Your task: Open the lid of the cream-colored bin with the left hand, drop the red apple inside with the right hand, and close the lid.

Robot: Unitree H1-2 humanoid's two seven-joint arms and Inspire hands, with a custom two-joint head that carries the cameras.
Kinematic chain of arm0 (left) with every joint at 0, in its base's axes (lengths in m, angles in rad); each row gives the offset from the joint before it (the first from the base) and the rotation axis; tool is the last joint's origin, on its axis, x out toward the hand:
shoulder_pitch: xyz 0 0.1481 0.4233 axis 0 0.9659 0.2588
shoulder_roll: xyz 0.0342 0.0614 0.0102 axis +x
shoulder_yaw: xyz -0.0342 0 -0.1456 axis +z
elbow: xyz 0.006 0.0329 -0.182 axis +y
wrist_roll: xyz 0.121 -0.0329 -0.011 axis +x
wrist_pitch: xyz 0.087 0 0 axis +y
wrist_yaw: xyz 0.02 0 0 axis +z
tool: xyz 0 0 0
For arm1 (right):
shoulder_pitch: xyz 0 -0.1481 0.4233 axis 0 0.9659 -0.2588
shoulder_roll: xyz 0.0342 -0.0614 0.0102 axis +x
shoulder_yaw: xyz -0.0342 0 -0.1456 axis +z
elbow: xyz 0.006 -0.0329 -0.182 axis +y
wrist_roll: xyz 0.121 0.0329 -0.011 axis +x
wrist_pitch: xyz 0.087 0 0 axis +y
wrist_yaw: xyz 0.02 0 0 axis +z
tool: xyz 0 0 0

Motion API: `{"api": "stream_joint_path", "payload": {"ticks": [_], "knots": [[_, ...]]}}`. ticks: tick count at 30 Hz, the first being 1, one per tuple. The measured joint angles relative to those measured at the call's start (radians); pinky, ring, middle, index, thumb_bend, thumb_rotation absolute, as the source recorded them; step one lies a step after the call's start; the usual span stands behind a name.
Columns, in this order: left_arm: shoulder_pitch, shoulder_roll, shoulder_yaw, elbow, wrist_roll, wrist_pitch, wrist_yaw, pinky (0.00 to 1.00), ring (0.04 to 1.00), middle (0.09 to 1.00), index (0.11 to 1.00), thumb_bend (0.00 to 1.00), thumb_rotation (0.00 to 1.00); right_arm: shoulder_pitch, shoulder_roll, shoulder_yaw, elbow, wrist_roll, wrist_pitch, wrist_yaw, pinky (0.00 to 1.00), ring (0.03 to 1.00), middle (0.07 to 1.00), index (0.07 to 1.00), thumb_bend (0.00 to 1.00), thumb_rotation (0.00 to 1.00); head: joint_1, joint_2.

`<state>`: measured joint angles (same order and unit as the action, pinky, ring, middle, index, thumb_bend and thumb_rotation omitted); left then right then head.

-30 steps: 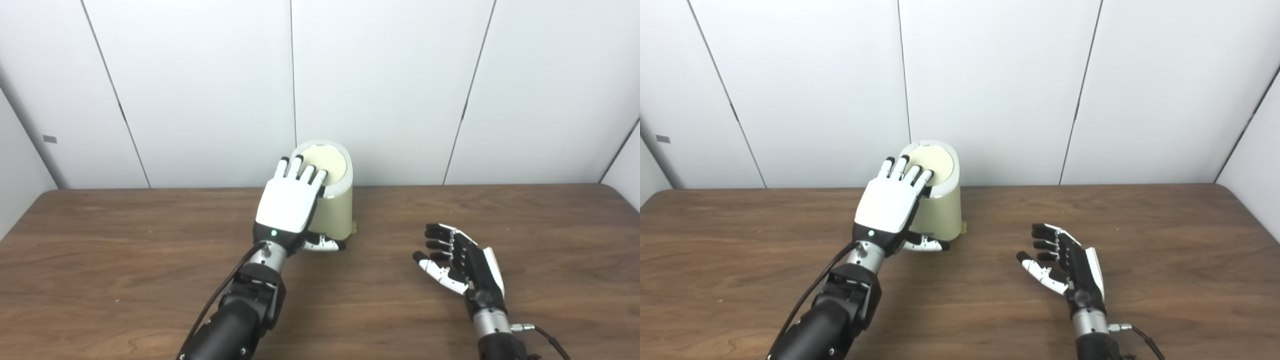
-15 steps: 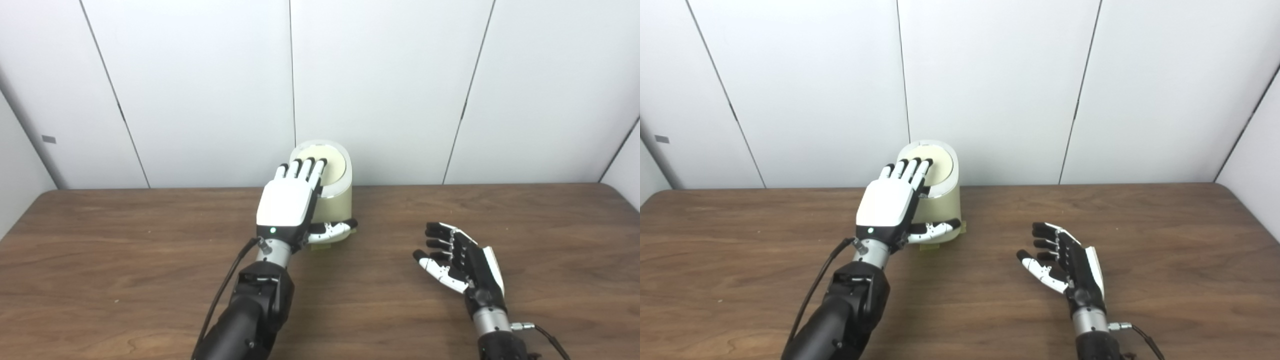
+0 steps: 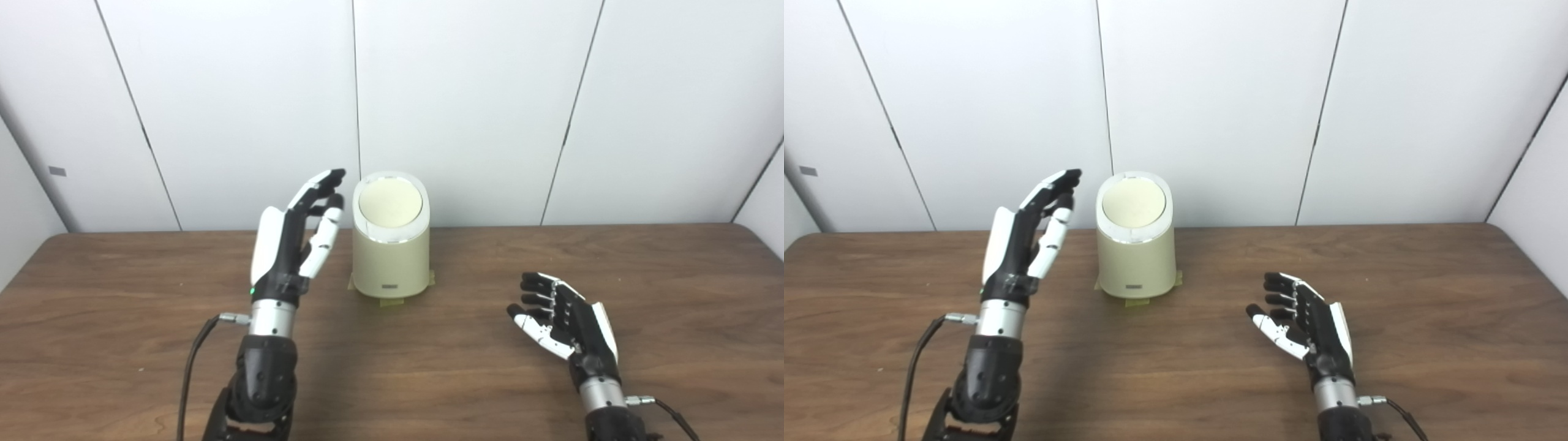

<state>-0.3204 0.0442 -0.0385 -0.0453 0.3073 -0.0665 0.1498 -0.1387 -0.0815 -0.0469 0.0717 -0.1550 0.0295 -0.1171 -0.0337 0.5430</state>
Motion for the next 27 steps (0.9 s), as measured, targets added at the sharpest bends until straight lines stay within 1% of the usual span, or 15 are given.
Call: {"api": "stream_joint_path", "payload": {"ticks": [2, 4, 6, 7, 10, 11, 12, 16, 19, 21, 23, 27], "knots": [[0.037, 0.013, 0.027, -0.012, -0.065, -0.02, -0.013, 0.73, 0.815, 0.833, 0.823, 0.24, 0.83, 0.001, 0.0, -0.001, 0.0, 0.0, 0.0, -0.001, 0.62, 0.705, 0.732, 0.708, 0.29, 0.21, -0.006, 0.0], [0.069, 0.026, 0.048, -0.025, -0.117, -0.025, -0.034, 0.73, 0.811, 0.833, 0.821, 0.22, 0.77, 0.002, 0.001, -0.001, 0.0, 0.001, 0.0, -0.001, 0.62, 0.708, 0.733, 0.711, 0.28, 0.2, -0.008, 0.0], [0.098, 0.035, 0.066, -0.032, -0.159, -0.027, -0.045, 0.74, 0.813, 0.836, 0.826, 0.22, 0.75, 0.003, 0.002, -0.002, -0.001, 0.004, -0.001, -0.001, 0.63, 0.708, 0.734, 0.712, 0.28, 0.19, -0.008, 0.0], [0.111, 0.038, 0.075, -0.032, -0.174, -0.027, -0.049, 0.74, 0.816, 0.832, 0.821, 0.2, 0.7, 0.003, 0.002, -0.003, -0.001, 0.008, -0.001, -0.001, 0.62, 0.705, 0.733, 0.711, 0.29, 0.2, -0.008, 0.0], [0.148, 0.04, 0.099, -0.031, -0.222, -0.031, -0.064, 0.76, 0.826, 0.832, 0.819, 0.2, 0.68, 0.004, 0.003, -0.003, -0.001, 0.013, -0.001, -0.001, 0.62, 0.702, 0.733, 0.71, 0.29, 0.21, -0.006, 0.0], [0.158, 0.043, 0.103, -0.03, -0.235, -0.035, -0.071, 0.78, 0.833, 0.834, 0.82, 0.22, 0.69, 0.004, 0.003, -0.003, -0.002, 0.014, -0.001, -0.001, 0.62, 0.702, 0.733, 0.71, 0.3, 0.21, -0.006, 0.0], [0.171, 0.047, 0.106, -0.029, -0.245, -0.042, -0.077, 0.79, 0.836, 0.834, 0.82, 0.22, 0.7, 0.005, 0.003, -0.003, -0.002, 0.014, -0.001, -0.001, 0.62, 0.702, 0.733, 0.71, 0.3, 0.22, -0.003, 0.003], [0.211, 0.057, 0.111, -0.026, -0.279, -0.069, -0.102, 0.81, 0.838, 0.833, 0.815, 0.26, 0.66, 0.007, 0.003, -0.003, -0.003, 0.018, -0.006, 0.0, 0.61, 0.699, 0.729, 0.706, 0.29, 0.2, -0.005, 0.002], [0.226, 0.057, 0.114, -0.008, -0.286, -0.082, -0.114, 0.76, 0.829, 0.83, 0.811, 0.25, 0.63, 0.011, 0.005, -0.003, -0.002, 0.021, -0.023, 0.0, 0.62, 0.704, 0.732, 0.709, 0.29, 0.21, -0.011, -0.002], [0.234, 0.057, 0.116, 0.014, -0.286, -0.104, -0.115, 0.72, 0.799, 0.808, 0.791, 0.23, 0.56, 0.011, 0.008, -0.005, -0.002, 0.022, -0.029, -0.001, 0.62, 0.699, 0.728, 0.705, 0.29, 0.2, -0.011, 0.002], [0.248, 0.056, 0.115, 0.021, -0.286, -0.111, -0.116, 0.7, 0.782, 0.796, 0.781, 0.22, 0.48, 0.011, 0.009, -0.01, -0.002, 0.021, -0.029, -0.004, 0.61, 0.688, 0.719, 0.696, 0.29, 0.18, -0.008, 0.002], [0.255, 0.053, 0.115, 0.035, -0.279, -0.118, -0.112, 0.67, 0.757, 0.778, 0.764, 0.21, 0.4, 0.011, 0.009, -0.01, -0.002, 0.012, -0.029, -0.012, 0.61, 0.692, 0.721, 0.697, 0.29, 0.19, -0.008, -0.002]]}}
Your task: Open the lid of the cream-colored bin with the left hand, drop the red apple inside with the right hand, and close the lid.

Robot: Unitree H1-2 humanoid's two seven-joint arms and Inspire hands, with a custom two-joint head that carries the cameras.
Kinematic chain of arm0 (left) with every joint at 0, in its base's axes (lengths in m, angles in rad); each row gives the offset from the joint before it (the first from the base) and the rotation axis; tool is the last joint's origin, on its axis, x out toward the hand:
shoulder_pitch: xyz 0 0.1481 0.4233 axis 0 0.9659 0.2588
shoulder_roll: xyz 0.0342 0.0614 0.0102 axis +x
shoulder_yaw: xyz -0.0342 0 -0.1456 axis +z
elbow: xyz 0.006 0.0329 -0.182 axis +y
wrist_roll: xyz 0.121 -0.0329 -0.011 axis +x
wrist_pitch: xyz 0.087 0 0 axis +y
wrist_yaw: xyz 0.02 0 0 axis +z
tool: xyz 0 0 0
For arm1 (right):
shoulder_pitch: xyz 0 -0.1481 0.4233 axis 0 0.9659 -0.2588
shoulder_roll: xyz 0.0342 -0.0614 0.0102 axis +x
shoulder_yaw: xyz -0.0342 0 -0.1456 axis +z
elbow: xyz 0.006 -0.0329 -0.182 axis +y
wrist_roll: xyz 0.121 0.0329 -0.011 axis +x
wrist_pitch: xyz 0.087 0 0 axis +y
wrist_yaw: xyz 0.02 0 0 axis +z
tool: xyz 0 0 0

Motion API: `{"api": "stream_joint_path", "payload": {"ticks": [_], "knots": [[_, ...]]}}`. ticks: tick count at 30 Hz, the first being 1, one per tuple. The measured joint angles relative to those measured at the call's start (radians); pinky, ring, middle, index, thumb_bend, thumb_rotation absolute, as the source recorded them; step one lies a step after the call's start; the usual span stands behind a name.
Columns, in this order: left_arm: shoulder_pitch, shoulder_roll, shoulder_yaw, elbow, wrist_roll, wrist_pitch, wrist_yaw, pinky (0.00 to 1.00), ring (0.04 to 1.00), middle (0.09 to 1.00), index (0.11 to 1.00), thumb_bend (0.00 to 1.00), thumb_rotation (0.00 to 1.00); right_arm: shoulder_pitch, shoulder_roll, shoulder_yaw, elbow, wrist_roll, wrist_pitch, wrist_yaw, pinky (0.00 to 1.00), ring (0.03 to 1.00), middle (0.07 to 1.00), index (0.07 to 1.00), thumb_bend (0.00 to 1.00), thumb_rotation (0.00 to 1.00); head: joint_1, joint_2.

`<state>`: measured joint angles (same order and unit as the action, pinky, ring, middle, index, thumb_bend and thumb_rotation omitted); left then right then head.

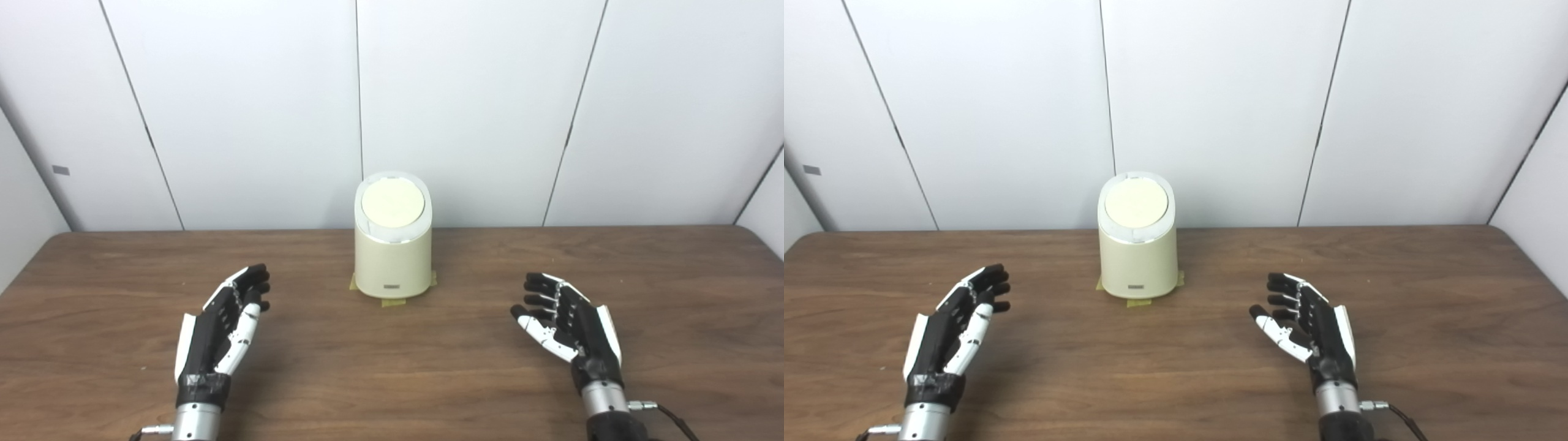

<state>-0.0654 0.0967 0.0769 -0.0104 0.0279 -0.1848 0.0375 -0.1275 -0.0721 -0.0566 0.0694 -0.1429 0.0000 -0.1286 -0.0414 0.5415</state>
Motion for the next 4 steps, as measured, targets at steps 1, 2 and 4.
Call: {"api": "stream_joint_path", "payload": {"ticks": [1, 2, 4], "knots": [[-0.003, 0.0, 0.0, 0.006, 0.002, -0.005, 0.002, 0.66, 0.754, 0.773, 0.757, 0.22, 0.39, 0.0, 0.0, -0.001, 0.0, 0.001, 0.0, 0.0, 0.61, 0.694, 0.721, 0.698, 0.29, 0.18, 0.0, 0.0], [-0.007, 0.0, 0.0, 0.013, 0.002, -0.008, 0.002, 0.66, 0.751, 0.77, 0.752, 0.23, 0.38, 0.0, 0.0, -0.001, 0.0, 0.002, 0.0, 0.0, 0.61, 0.694, 0.721, 0.697, 0.29, 0.18, 0.0, 0.0], [-0.022, 0.002, 0.002, 0.037, -0.004, -0.008, 0.001, 0.66, 0.751, 0.767, 0.745, 0.25, 0.35, 0.0, 0.0, -0.001, 0.002, 0.002, 0.0, -0.001, 0.61, 0.69, 0.715, 0.693, 0.29, 0.19, -0.005, -0.003]]}}
